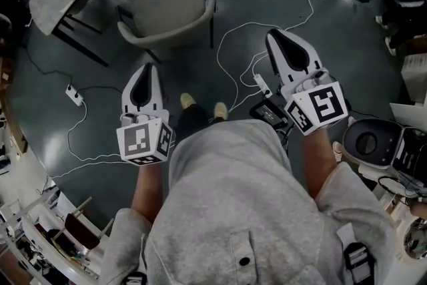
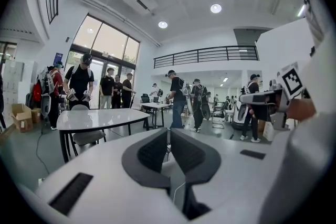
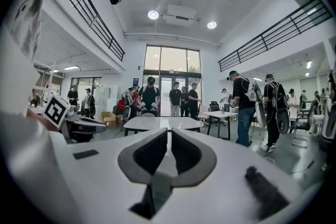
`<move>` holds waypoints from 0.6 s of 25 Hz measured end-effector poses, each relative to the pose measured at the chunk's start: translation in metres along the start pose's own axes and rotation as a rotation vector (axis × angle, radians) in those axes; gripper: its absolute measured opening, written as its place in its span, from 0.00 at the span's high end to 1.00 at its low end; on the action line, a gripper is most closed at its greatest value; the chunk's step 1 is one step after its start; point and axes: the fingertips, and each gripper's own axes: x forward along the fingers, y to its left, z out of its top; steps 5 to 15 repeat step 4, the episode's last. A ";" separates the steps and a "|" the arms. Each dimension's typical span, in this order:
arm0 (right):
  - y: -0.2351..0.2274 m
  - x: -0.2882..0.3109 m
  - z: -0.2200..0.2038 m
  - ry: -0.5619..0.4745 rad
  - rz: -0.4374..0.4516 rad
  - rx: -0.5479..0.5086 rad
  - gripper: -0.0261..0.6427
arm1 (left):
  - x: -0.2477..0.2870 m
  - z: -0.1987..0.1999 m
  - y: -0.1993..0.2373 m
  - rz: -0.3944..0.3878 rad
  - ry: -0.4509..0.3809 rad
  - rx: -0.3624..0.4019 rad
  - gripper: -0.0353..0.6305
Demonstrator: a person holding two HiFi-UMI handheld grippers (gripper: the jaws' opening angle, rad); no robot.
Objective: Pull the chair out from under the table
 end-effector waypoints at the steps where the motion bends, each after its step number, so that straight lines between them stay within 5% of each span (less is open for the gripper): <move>1: -0.004 0.002 -0.001 -0.001 0.005 0.002 0.90 | 0.004 0.001 -0.002 0.002 -0.001 0.000 0.90; 15: -0.015 0.007 -0.003 -0.003 0.018 0.008 0.90 | 0.016 0.005 -0.011 0.008 -0.004 0.005 0.90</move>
